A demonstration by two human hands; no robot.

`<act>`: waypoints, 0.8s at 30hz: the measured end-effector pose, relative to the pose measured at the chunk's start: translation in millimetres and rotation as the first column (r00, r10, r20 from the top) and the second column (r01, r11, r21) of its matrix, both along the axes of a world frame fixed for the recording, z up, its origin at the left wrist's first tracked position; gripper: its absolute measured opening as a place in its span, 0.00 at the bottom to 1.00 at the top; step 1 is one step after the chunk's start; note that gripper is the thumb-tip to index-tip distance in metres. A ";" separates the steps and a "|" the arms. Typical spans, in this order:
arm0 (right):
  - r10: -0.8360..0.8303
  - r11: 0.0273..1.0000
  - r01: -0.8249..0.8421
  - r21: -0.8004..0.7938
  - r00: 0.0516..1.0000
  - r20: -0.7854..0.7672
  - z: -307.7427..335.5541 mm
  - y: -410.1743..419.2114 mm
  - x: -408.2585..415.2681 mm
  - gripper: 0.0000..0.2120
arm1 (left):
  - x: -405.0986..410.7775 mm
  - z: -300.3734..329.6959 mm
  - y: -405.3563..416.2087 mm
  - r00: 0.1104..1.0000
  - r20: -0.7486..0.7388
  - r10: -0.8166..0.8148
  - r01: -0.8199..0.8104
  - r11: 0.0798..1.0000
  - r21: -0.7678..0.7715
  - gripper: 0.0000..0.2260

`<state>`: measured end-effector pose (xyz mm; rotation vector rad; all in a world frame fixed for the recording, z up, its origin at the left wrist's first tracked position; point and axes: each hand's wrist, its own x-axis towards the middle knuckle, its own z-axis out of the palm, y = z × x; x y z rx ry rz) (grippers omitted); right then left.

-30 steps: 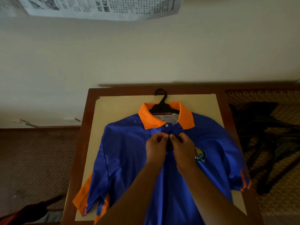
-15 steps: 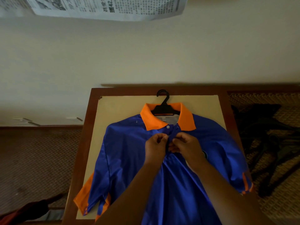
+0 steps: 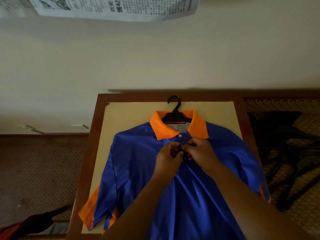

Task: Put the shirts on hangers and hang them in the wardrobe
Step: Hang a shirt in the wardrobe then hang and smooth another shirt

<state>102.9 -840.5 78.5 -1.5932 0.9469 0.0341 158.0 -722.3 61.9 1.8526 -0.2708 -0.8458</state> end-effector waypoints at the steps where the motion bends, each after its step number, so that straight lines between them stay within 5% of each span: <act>1: 0.026 1.000 -0.026 -0.001 1.000 -0.016 1.1 -0.8 0.7 0.06 | -1.3 -0.5 -0.6 0.999 0.038 0.004 -0.005 1.000 0.019 0.09; 4: 0.071 0.997 -0.071 0.006 0.997 -0.037 2.1 -2.6 1.9 0.06 | 0.5 1.0 -4.1 0.993 0.106 0.058 -0.062 0.998 0.027 0.03; 9: 0.033 0.998 -0.034 0.048 0.999 0.032 -3.3 -4.4 -1.9 0.06 | 6.9 -5.5 -8.3 0.990 0.128 0.064 -0.079 0.990 0.117 0.08; 16: -0.266 0.913 0.257 0.316 0.964 -0.017 -15.0 -1.6 -2.1 0.08 | 9.2 -19.8 -10.3 0.911 0.390 -0.134 0.066 0.981 0.183 0.05; 24: -0.424 0.856 0.441 0.270 0.898 -0.121 -14.7 -4.6 22.8 0.12 | 26.8 -33.8 -14.6 0.821 0.550 -0.154 0.056 0.980 0.190 0.07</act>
